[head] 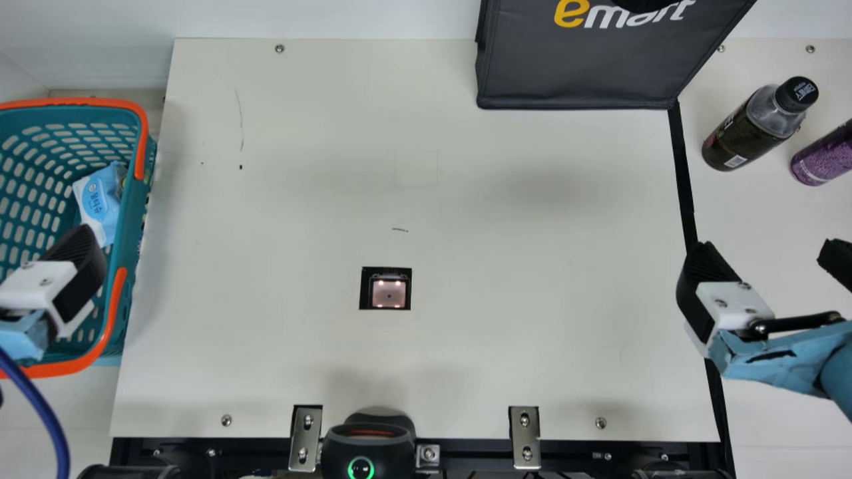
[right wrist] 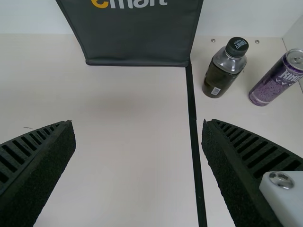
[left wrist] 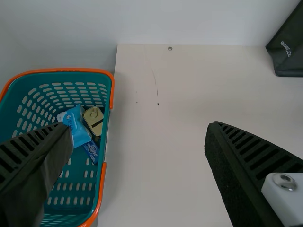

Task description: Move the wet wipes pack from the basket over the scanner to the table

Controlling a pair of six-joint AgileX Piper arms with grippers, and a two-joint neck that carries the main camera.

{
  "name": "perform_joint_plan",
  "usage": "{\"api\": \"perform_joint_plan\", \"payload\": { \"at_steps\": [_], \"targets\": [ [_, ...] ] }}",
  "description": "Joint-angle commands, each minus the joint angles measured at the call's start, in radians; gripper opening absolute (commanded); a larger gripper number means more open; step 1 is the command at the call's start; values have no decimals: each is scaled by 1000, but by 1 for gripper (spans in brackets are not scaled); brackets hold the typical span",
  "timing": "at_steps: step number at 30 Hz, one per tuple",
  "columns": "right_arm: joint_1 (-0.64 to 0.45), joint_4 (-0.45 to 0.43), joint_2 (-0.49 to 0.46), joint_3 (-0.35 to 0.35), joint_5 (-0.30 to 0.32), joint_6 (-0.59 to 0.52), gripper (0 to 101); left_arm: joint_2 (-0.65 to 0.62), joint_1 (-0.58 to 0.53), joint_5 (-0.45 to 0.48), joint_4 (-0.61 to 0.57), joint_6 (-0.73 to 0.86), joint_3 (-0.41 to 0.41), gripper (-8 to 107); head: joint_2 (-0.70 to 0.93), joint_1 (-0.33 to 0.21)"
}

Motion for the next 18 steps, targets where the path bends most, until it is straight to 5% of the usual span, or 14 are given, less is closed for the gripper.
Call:
{"api": "perform_joint_plan", "payload": {
  "at_steps": [1,18],
  "targets": [
    [0,0,0,0,0,0,95,0,0,0,0,0,0,90,25,-30],
    [0,0,0,0,0,0,95,0,0,0,0,0,0,90,351,-30]
  ]
}}
